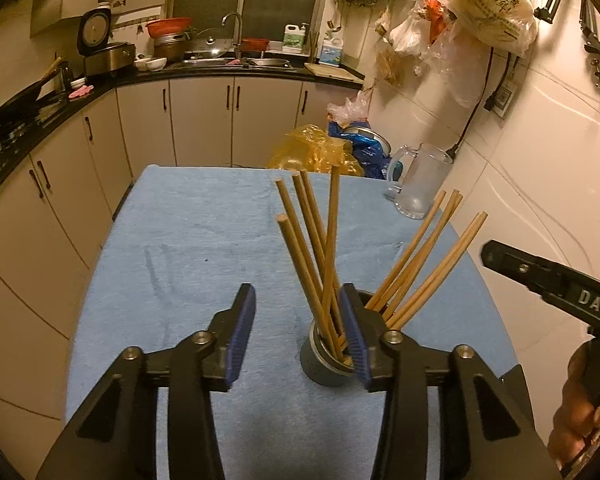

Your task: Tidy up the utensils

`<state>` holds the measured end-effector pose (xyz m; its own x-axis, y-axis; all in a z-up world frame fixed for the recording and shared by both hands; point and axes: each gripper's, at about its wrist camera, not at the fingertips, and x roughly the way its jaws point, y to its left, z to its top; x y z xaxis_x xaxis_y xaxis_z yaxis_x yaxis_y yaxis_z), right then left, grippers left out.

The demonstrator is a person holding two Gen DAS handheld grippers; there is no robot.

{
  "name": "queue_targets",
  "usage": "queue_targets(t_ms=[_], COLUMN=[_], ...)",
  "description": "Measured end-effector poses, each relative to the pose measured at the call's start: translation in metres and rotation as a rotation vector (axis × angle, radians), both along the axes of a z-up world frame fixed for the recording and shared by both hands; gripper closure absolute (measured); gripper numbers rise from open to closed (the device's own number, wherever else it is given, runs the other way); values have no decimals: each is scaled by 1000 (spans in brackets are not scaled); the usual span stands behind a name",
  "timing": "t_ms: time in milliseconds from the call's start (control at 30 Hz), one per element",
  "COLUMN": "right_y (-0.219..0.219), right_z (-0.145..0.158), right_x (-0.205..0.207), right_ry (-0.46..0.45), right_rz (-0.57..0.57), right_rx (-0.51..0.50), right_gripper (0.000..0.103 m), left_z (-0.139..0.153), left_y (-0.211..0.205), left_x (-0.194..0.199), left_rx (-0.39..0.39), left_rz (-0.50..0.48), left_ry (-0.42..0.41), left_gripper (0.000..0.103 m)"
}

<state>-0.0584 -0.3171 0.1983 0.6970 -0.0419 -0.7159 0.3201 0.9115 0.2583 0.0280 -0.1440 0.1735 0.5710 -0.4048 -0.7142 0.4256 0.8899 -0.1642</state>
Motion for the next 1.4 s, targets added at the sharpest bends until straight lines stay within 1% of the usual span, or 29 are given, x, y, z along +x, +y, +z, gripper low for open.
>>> queue_targets(t_ms=[100, 167, 233, 300, 333, 367, 433, 500, 533, 667, 800, 900, 1033, 1233, 1300, 1400], right_y=[-7, -10, -13, -14, -13, -12, -8, 2, 6, 27, 41, 46, 52, 71, 79, 90], right_z=[1, -1, -3, -5, -6, -7, -9, -9, -9, -12, -14, -15, -13, -12, -14, -19], right_x=[-7, -14, -19, -25, -29, -32, -41, -52, -56, -78, -93, -101, -106, -112, -113, -115], right_ry=[4, 9, 17, 28, 35, 43, 55, 66, 72, 103, 126, 140, 139, 145, 154, 169], right_rz=[-24, -38, -52, -65, -70, -74, -80, -69, -60, -27, -4, -2, -12, -3, 5, 12], right_rx=[6, 19, 21, 14, 8, 1, -12, -42, -65, -163, -217, -232, -252, -282, -293, -308], right_gripper=[41, 40, 39, 37, 36, 32, 30, 26, 26, 25, 23, 23, 23, 23, 23, 23], left_z=[1, 2, 4, 8, 10, 12, 14, 15, 15, 13, 7, 4, 4, 6, 4, -1], left_y=[3, 7, 10, 15, 18, 21, 27, 35, 39, 51, 61, 62, 67, 79, 83, 88], left_x=[-2, -7, -12, -20, -23, -28, -38, -50, -55, -74, -88, -95, -103, -112, -115, -119], left_rx=[20, 39, 62, 94, 107, 119, 131, 145, 156, 184, 249, 298, 308, 353, 370, 375], left_rz=[32, 62, 84, 113, 117, 118, 126, 148, 160, 141, 140, 121, 111, 141, 147, 133], left_ry=[2, -20, -27, -54, -63, -69, -83, -103, -105, -95, -94, -91, -73, -102, -99, -81], left_gripper=[41, 35, 25, 22, 17, 13, 13, 9, 5, 5, 5, 5, 5, 5, 5, 5])
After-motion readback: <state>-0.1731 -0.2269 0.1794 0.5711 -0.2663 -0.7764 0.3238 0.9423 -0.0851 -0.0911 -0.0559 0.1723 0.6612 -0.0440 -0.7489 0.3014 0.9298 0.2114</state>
